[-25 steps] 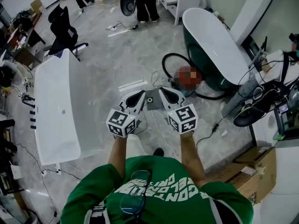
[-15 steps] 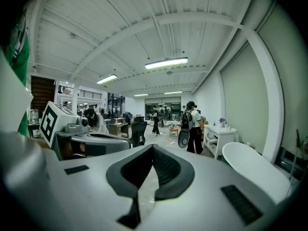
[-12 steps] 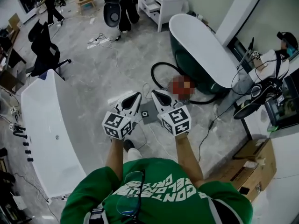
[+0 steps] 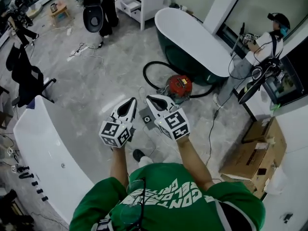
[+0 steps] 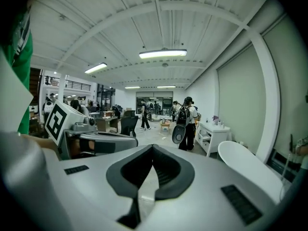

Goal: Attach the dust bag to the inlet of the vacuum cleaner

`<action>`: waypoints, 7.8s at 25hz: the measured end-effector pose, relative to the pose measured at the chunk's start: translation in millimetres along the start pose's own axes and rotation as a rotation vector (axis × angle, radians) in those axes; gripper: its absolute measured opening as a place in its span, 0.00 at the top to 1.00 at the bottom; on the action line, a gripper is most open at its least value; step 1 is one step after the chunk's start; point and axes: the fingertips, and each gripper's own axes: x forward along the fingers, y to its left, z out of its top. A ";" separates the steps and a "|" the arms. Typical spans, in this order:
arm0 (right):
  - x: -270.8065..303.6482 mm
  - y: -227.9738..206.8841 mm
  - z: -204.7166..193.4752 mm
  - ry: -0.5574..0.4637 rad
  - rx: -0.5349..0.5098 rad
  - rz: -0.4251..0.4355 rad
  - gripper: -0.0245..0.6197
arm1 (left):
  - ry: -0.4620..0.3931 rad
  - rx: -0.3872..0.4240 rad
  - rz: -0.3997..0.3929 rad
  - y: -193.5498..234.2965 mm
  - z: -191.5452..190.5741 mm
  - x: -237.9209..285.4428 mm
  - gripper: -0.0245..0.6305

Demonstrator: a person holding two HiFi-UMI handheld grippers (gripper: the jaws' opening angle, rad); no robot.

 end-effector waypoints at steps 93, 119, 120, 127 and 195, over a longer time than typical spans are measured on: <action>178.8 -277.3 -341.1 0.301 0.270 -0.300 0.95 | 0.484 0.086 -0.498 162.4 -318.6 290.4 0.96; 340.1 -141.0 -842.6 0.263 0.473 -0.497 0.95 | 0.634 0.179 -0.953 289.4 -810.0 232.5 0.96; 342.4 -138.5 -861.2 0.256 0.478 -0.521 0.95 | 0.638 0.195 -0.980 291.9 -827.1 231.5 0.96; 357.0 -119.5 -963.9 0.232 0.487 -0.656 0.95 | 0.626 0.248 -1.125 300.3 -924.3 226.5 0.96; 323.2 -155.2 -1030.2 0.274 0.409 -0.671 0.89 | 0.721 0.524 -1.277 276.3 -1018.1 291.3 0.93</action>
